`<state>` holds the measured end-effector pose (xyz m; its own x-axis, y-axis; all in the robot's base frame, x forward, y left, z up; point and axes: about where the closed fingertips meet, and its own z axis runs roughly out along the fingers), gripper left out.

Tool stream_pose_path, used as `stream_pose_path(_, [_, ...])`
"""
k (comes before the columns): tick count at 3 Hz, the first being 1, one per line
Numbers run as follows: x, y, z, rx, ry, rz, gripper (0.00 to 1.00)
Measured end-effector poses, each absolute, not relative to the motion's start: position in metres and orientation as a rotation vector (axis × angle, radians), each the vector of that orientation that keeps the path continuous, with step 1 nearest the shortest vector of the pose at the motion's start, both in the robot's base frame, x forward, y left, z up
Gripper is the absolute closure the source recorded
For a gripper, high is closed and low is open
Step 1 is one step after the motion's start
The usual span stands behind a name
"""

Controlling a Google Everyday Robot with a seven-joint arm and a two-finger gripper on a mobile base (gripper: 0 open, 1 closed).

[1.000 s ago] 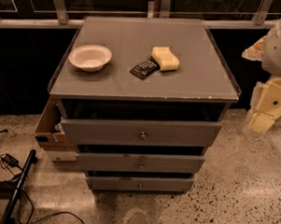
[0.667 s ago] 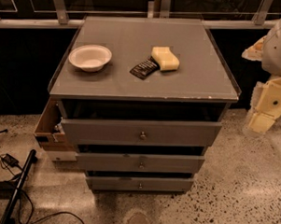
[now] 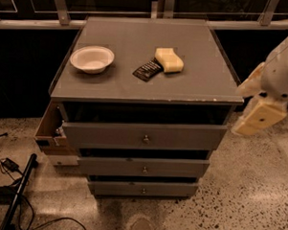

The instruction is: Open middle drawer

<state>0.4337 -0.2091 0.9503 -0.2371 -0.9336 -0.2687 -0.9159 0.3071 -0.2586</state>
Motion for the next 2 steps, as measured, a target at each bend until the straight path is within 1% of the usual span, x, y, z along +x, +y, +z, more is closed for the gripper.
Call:
stream_pose_path(1, [0.428,-0.194,0.885,-1.616,2.194,0.038,0.63])
stream_pose_path(2, [0.430,-0.164,0.799,-1.593,2.164,0.221,0.86])
